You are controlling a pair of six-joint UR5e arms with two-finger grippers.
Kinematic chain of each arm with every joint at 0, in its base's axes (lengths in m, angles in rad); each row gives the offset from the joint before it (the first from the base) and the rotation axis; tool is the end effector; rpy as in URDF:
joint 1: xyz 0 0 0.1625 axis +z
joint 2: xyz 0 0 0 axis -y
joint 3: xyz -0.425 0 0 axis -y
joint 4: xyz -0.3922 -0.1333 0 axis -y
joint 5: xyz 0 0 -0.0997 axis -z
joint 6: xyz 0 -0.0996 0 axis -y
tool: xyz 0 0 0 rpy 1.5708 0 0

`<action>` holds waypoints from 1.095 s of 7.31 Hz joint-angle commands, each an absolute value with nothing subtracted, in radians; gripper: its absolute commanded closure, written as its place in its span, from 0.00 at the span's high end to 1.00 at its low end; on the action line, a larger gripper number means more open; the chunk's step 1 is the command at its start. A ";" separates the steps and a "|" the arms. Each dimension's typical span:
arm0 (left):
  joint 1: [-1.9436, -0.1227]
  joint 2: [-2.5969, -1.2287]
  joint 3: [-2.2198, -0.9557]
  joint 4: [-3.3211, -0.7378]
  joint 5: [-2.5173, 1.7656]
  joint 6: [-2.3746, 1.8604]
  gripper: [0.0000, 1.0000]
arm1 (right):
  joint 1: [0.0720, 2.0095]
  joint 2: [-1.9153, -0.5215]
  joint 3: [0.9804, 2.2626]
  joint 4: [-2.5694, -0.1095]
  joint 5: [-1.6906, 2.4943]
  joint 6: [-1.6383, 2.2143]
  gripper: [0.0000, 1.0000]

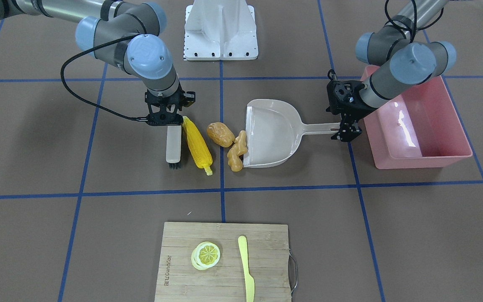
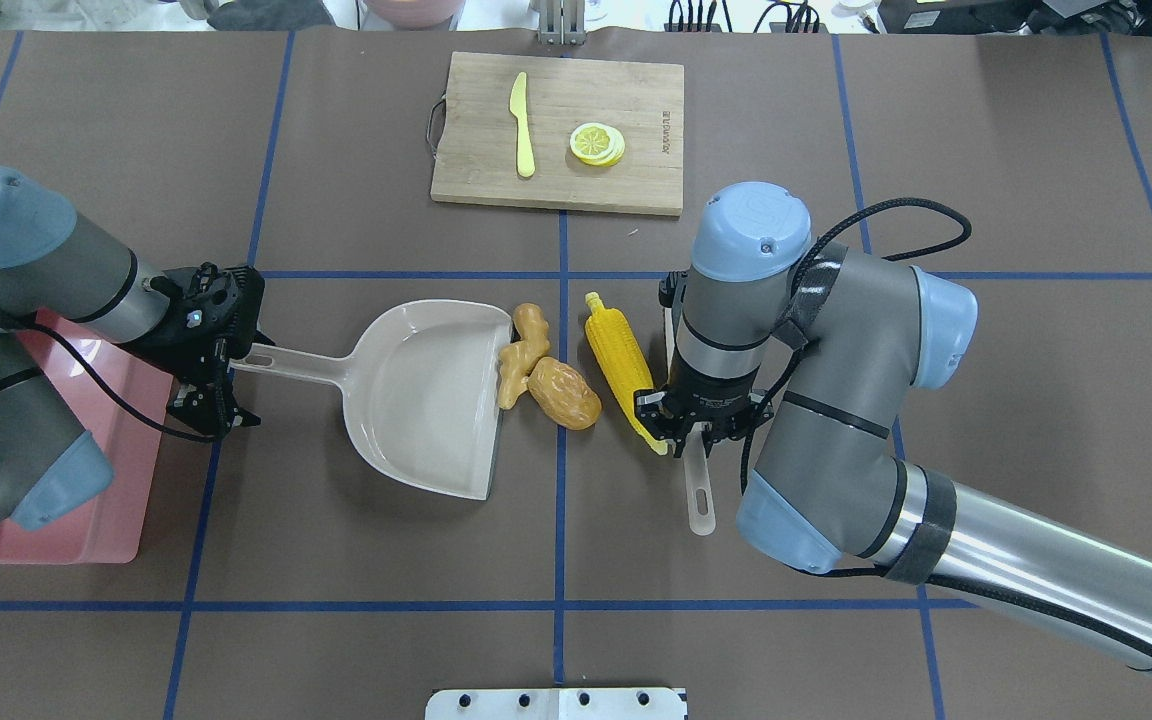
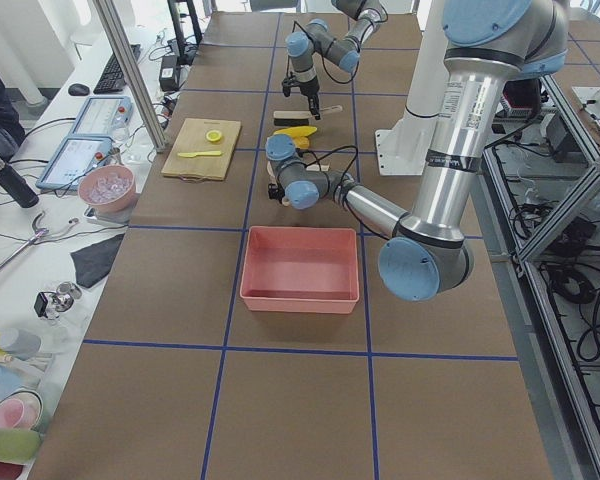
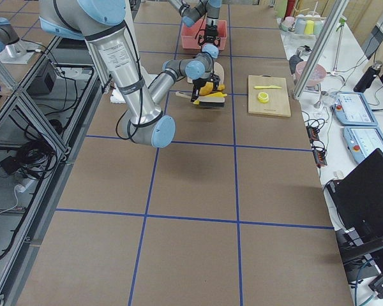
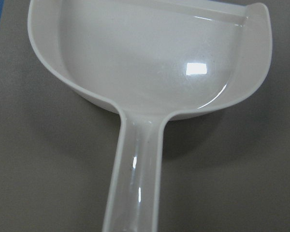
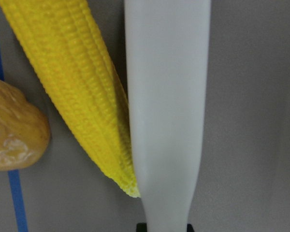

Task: Sweep and dump trash into bin
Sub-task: 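Carry the brush with the right gripper toward the corn beside the dustpan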

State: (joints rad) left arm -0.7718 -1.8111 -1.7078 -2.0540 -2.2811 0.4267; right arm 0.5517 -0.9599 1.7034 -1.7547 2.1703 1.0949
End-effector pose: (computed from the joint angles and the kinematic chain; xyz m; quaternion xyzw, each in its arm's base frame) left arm 0.3737 -0.4591 0.4044 0.3258 0.3830 0.6088 0.6136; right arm -0.5222 -0.4119 0.2619 -0.1175 -0.3693 -0.0467 0.9207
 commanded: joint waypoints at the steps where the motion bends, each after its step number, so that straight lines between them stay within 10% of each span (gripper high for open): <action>1: -0.772 -1.818 -1.704 -2.054 -2.281 0.419 0.96 | 0.534 -0.957 1.698 -1.753 2.157 1.088 0.00; 8: -0.778 -1.804 -1.710 -2.062 -2.281 0.417 0.96 | 0.529 -0.902 1.591 -1.622 2.161 1.098 0.00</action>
State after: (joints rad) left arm -0.7754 -1.8081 -1.7069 -2.0602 -2.2810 0.4147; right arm 0.5296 -0.9212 1.6242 -1.6648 2.1613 1.0909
